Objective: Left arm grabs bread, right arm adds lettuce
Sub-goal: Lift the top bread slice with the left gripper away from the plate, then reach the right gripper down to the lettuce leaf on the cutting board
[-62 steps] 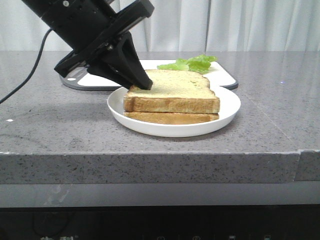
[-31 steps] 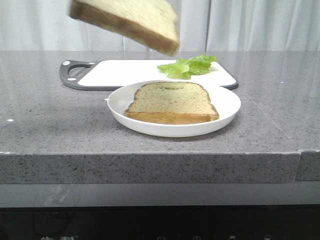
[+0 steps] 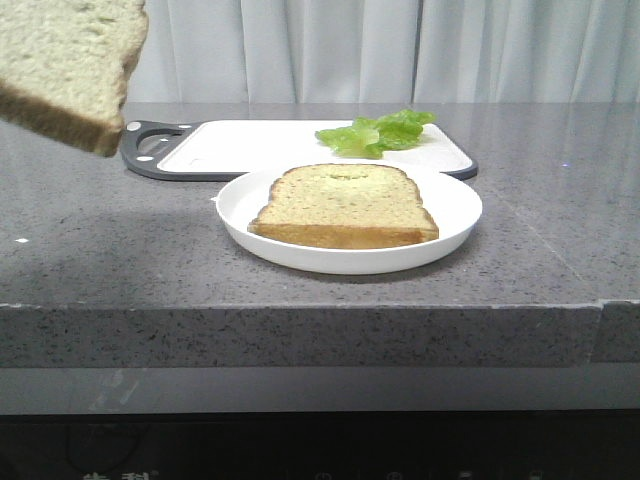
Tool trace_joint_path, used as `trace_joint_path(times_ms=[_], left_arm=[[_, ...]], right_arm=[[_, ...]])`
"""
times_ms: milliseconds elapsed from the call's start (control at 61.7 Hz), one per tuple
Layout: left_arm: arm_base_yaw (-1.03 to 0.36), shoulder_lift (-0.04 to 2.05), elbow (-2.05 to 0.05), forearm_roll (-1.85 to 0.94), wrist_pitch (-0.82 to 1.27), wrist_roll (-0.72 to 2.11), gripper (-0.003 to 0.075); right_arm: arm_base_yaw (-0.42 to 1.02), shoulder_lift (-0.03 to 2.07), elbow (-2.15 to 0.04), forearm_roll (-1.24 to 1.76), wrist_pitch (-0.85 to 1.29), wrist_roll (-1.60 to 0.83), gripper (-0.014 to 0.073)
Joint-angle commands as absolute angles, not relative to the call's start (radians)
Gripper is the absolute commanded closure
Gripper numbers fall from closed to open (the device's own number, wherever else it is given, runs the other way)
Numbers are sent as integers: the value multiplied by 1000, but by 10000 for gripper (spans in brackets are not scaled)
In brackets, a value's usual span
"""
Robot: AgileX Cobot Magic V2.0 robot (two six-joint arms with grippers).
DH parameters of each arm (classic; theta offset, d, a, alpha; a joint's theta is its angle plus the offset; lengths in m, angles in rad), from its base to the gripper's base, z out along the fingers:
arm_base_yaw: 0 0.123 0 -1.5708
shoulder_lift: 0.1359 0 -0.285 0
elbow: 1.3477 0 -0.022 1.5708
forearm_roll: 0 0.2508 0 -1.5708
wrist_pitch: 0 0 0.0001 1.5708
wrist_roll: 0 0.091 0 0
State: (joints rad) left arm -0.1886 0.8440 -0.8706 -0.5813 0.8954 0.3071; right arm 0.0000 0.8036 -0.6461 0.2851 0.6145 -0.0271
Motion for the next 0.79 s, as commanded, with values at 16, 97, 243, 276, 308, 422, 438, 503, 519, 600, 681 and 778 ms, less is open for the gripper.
trace_joint_path(times_ms=[16,97,243,276,308,422,438,503,519,600,681,778], left_arm=[[-185,806,-885,-620,853,305,741],[-185,797,-885,-620,851,305,741],[-185,797,-885,-620,851,305,741],[-185,797,-885,-620,851,305,741],[-185,797,-885,-620,851,305,741],[-185,797,-885,-620,851,305,741],[-185,797,-885,-620,851,305,741],[-185,797,-885,-620,851,305,741],[-185,797,-885,-620,851,305,741],[-185,797,-885,-620,851,305,741],[-185,797,-885,-620,851,305,741],[-185,797,-885,-620,851,305,741]], right_arm=[[0,904,-741,367,541,-98,213],[9,983,-792,445,540,-180,151],[14,1140,-901,617,540,-314,91],[14,1169,-922,653,540,-345,91],[14,1206,-950,695,541,-373,91],[14,1332,-1044,823,559,-446,91],[14,1347,-1063,837,562,-454,91],[14,1412,-1120,890,579,-487,91],[14,1427,-1134,901,583,-493,91],[14,1518,-1213,970,609,-523,91],[14,1593,-1291,1019,628,-536,91],[14,1684,-1380,1055,647,-549,91]])
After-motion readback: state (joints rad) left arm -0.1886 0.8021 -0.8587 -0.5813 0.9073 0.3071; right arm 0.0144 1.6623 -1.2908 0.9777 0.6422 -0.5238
